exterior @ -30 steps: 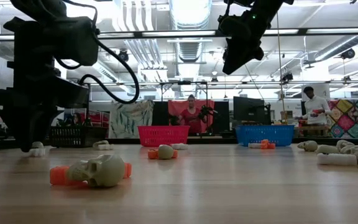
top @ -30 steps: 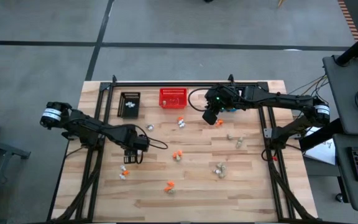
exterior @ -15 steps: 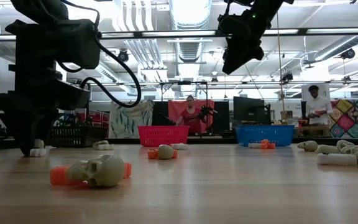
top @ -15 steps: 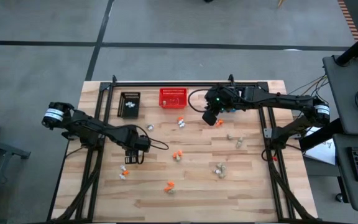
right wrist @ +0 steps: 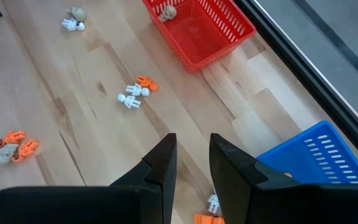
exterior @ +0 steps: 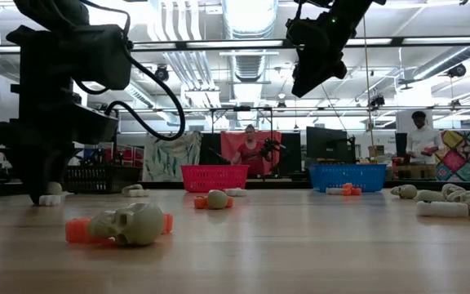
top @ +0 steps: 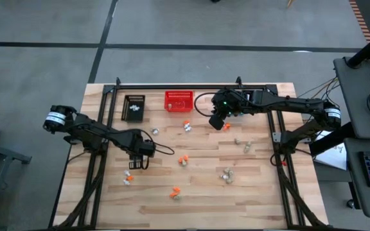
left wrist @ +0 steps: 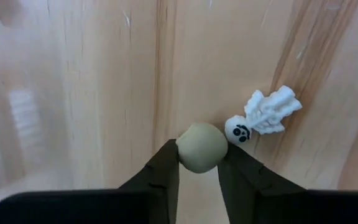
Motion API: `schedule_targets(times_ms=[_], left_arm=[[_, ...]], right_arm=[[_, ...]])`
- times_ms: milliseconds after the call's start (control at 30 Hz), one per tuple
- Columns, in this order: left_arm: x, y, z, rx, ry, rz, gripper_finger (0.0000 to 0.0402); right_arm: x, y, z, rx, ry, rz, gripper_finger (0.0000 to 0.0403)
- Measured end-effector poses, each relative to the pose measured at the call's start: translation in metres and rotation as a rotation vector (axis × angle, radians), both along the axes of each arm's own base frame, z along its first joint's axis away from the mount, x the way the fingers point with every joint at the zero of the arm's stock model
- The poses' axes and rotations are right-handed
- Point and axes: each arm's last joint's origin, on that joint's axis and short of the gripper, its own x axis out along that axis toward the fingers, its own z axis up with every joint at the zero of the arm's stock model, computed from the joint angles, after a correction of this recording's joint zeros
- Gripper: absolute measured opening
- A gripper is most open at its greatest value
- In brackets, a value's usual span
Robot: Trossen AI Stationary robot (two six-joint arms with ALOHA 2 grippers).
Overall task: Sort Halloween decoration
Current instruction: Put the white skull toy into the red bin
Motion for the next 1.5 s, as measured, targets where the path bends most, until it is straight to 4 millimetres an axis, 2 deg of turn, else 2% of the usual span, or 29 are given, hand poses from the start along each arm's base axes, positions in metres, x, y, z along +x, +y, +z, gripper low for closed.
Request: schedule_targets(times_ms=[433,900,1200,1367,1500], left_arm=[[0.005,0.0,0.006,0.023,-0.022,0.007,0.0044],[0.016,-0.001,0.025,0.048,-0.036,-0.025,0.0035],[0.036,-0.003,0.05,0.038,-0.13,-0.114,0.0035],[0.047,-0.003,0.053,0.049,-0.238,-0.079,0.0036],[0.048,-0.002,0.054,0.072,-0.254,-0.074,0.005]], right_arm=[[0.0,0.0,0.0,-0.001,0.001,0.001,0.0084],[0.0,0.0,0.0,-0.001,0.001,0.002,0.0084],[0.0,0.0,0.0,-0.003,0.002,0.004,0.0084],[0.0,0.0,0.0,-0.003,0.002,0.004,0.0084],[0.0,0.0,0.0,-0.001,0.003,0.005,0.0084]])
